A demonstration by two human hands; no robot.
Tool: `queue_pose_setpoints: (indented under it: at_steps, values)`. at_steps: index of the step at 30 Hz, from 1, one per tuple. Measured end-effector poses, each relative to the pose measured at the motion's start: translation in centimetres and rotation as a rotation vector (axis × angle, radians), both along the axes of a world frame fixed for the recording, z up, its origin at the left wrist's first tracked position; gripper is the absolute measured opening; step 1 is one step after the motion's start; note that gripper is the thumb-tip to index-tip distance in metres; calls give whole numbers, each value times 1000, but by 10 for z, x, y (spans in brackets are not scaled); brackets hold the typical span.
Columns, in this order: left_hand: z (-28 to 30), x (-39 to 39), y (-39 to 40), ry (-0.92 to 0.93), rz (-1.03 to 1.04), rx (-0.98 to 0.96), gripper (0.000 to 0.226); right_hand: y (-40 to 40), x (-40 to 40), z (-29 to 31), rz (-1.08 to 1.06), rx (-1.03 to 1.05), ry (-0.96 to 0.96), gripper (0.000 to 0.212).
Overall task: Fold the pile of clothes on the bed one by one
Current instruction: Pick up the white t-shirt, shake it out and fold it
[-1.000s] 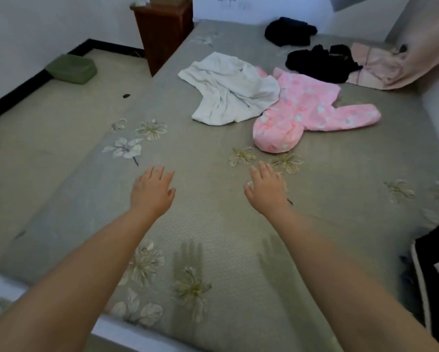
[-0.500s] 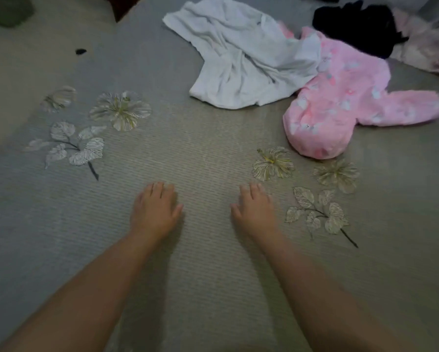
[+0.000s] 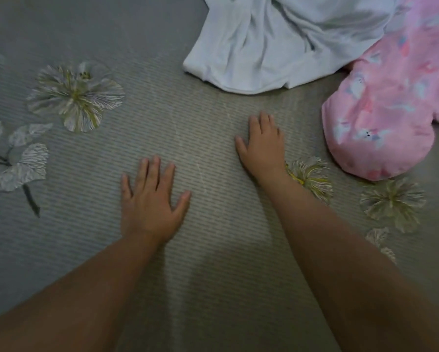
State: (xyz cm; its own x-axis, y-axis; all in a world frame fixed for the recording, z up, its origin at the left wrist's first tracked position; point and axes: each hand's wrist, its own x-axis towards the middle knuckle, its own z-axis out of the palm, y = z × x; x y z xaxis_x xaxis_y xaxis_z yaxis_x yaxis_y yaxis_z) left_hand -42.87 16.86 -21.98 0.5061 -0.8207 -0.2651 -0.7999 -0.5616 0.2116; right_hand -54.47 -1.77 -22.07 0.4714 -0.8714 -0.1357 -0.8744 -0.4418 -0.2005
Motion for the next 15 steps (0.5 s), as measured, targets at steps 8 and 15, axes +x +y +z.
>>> queue_pose_setpoints:
  at_steps: [8,15]
  values:
    - [3,1,-4,-20,10,54,90,-65,38,-7,-52,-126,-27,48]
    - [3,0,-4,-25,-3,77,89,-81,41,-7,-85,-203,-79,37]
